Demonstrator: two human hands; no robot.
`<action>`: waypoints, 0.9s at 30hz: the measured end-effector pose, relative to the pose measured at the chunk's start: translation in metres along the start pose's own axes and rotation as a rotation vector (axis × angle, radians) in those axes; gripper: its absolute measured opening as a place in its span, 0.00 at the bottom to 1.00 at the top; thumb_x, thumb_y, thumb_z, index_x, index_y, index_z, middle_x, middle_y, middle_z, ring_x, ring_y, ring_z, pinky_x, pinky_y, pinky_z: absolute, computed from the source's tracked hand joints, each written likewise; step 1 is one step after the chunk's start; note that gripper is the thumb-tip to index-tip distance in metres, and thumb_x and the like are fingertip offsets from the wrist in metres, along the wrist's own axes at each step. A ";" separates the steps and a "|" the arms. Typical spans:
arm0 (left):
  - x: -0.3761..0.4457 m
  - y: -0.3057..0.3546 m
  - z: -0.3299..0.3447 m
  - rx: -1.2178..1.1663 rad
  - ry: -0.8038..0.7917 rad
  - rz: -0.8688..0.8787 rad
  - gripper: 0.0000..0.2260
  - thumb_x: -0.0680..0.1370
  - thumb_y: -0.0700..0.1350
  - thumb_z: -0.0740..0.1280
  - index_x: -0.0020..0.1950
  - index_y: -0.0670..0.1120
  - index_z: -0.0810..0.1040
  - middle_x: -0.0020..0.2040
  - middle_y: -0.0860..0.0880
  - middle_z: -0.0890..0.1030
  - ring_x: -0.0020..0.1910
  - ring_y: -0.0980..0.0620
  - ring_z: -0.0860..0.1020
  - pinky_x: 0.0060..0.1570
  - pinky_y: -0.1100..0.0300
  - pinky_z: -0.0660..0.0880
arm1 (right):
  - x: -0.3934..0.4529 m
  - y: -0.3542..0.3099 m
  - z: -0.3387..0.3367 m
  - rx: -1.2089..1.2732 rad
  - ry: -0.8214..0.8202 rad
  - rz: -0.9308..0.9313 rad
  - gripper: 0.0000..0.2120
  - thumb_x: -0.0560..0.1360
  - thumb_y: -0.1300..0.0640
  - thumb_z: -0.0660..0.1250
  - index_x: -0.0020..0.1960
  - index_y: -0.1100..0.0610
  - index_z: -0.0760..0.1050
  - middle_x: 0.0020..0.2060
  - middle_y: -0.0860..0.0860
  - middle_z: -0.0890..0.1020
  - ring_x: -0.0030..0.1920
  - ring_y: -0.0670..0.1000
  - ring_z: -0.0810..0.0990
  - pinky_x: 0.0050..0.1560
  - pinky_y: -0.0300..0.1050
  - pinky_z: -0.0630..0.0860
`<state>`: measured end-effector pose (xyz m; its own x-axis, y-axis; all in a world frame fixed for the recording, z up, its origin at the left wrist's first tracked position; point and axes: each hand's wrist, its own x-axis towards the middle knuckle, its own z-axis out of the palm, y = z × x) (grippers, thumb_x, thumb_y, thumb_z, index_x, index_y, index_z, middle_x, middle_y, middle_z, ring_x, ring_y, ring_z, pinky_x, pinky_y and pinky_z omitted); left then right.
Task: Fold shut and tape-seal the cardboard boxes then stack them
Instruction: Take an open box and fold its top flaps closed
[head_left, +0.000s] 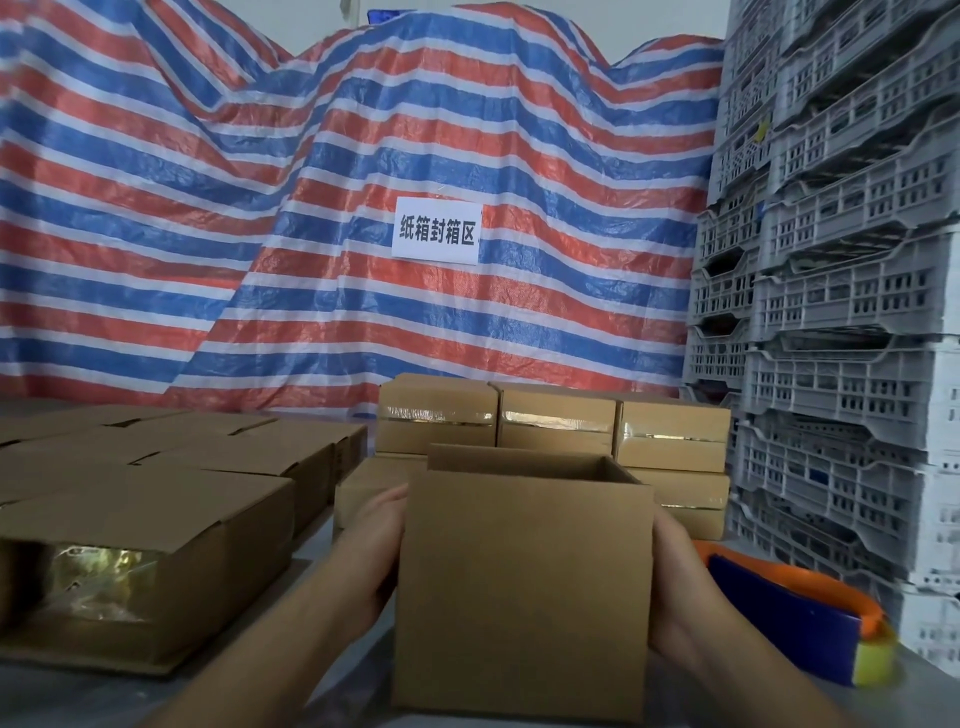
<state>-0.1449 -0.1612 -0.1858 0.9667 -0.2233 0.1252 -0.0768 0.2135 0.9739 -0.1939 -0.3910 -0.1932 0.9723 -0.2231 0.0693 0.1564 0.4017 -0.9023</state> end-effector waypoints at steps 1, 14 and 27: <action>-0.001 0.001 0.001 0.038 0.008 0.004 0.11 0.81 0.46 0.61 0.53 0.42 0.80 0.37 0.45 0.83 0.36 0.49 0.82 0.37 0.56 0.74 | 0.000 0.000 0.000 -0.008 -0.013 0.004 0.24 0.76 0.42 0.64 0.31 0.56 0.85 0.29 0.52 0.82 0.28 0.51 0.82 0.31 0.45 0.78; -0.014 0.005 0.007 0.118 0.040 0.092 0.10 0.82 0.42 0.60 0.56 0.40 0.78 0.43 0.42 0.82 0.43 0.45 0.79 0.48 0.51 0.74 | -0.006 -0.012 0.007 -0.147 -0.130 0.067 0.12 0.63 0.52 0.68 0.23 0.56 0.80 0.23 0.50 0.75 0.22 0.48 0.75 0.31 0.44 0.71; -0.011 0.016 -0.014 0.194 -0.243 0.173 0.37 0.69 0.69 0.54 0.67 0.46 0.75 0.58 0.43 0.83 0.58 0.45 0.81 0.59 0.52 0.76 | -0.003 -0.007 0.002 -0.173 -0.128 0.023 0.11 0.64 0.50 0.69 0.30 0.57 0.84 0.28 0.53 0.80 0.28 0.51 0.80 0.38 0.48 0.74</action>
<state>-0.1537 -0.1418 -0.1742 0.8507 -0.4248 0.3097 -0.3014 0.0887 0.9494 -0.1981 -0.3914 -0.1861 0.9911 -0.0963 0.0916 0.1128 0.2444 -0.9631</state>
